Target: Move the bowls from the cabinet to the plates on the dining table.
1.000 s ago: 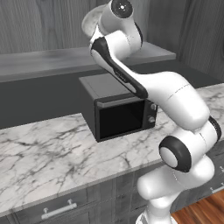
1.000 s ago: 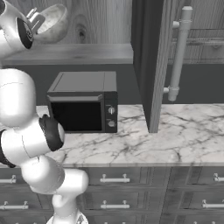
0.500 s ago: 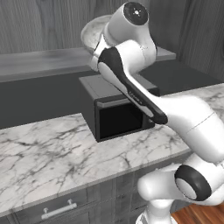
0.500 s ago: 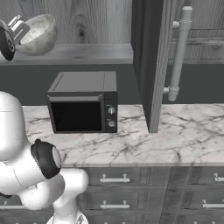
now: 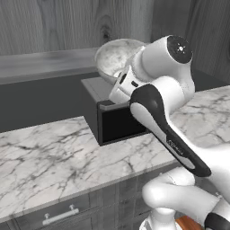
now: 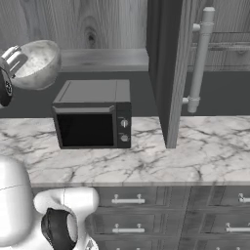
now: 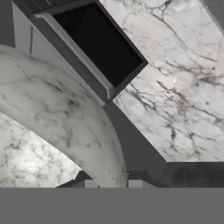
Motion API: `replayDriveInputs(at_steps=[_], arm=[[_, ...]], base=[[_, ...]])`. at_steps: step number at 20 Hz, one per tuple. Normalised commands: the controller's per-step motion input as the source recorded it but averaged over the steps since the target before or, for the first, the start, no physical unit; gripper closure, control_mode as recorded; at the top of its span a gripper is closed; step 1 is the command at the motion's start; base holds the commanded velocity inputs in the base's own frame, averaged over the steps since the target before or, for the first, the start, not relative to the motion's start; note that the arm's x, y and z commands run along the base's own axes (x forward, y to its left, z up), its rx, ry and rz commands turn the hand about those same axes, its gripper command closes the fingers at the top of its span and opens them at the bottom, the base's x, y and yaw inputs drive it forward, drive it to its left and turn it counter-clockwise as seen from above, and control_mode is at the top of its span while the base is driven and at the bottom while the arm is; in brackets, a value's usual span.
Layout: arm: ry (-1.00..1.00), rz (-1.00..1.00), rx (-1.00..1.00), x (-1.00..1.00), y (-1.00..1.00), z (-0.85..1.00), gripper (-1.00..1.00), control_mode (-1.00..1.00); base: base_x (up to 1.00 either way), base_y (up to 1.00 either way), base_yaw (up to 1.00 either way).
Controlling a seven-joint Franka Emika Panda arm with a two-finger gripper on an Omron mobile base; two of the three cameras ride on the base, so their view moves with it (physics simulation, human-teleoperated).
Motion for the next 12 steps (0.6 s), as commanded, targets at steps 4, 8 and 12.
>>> replayDriveInputs(at_steps=[4, 8, 12], arm=[[0.00, 0.11, 0.00, -0.87, -0.45, -0.29, 1.00, -1.00], [0.00, 0.10, 0.00, -0.72, -0.47, -0.43, 1.00, -1.00], [0.00, 0.09, 0.00, -0.59, -0.45, -0.37, 1.00, -1.00]], base=[[0.00, 0.00, 0.00], [0.00, 0.00, 0.00], [0.00, 0.00, 0.00]])
